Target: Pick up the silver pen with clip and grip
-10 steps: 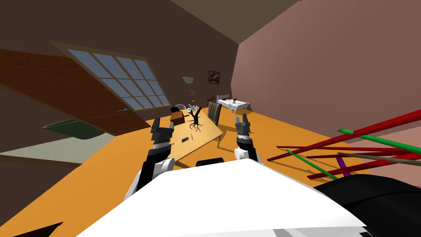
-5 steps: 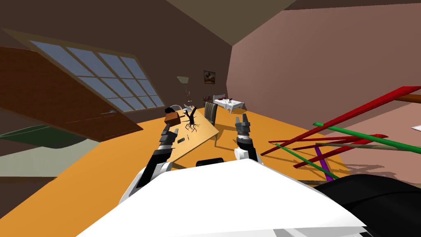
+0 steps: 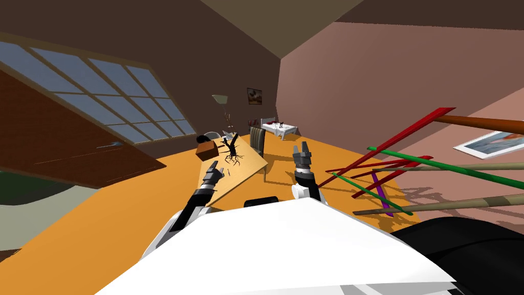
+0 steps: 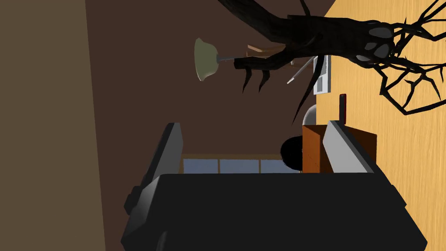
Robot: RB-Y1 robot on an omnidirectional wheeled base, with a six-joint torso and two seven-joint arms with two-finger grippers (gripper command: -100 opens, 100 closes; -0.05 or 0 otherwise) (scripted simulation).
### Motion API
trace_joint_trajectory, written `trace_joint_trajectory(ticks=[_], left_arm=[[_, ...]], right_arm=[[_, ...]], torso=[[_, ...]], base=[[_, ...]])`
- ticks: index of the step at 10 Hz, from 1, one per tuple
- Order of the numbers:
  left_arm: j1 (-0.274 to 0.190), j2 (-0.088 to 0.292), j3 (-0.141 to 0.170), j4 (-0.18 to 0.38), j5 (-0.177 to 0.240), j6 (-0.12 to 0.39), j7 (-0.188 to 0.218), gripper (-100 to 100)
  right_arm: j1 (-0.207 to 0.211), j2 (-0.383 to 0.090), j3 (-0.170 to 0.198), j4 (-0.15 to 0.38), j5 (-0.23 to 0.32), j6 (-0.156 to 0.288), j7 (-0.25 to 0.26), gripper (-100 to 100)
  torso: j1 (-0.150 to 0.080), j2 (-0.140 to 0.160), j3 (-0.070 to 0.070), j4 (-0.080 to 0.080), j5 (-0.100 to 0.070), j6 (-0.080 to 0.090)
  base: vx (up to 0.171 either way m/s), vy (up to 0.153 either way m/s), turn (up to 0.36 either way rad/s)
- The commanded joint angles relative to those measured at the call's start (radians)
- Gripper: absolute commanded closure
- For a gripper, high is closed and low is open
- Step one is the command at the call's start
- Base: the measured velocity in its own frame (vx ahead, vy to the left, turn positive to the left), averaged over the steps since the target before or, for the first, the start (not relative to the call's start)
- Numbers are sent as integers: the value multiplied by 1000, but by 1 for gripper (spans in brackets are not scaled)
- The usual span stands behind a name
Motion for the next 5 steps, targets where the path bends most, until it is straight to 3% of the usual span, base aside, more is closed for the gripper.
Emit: trace_joint_trajectory(ticks=[1,2,4,5], left_arm=[[15,38,-5,26,5,50,2,-100],[15,38,-5,26,5,54,2,-100],[34,101,-14,92,15,114,4,-100],[34,102,-14,97,15,121,4,-100]], right_arm=[[0,0,0,0,0,0,0,0],[0,0,0,0,0,0,0,0],[0,0,0,0,0,0,0,0],[0,0,0,0,0,0,0,0]], torso=[[0,0,0,0,0,0],[0,0,0,0,0,0],[1,-1,0,0,0,0],[1,0,0,0,0,0]], base=[[-17,-56,-135],[-10,-35,-79],[-15,-48,-226],[-5,-40,-102]])
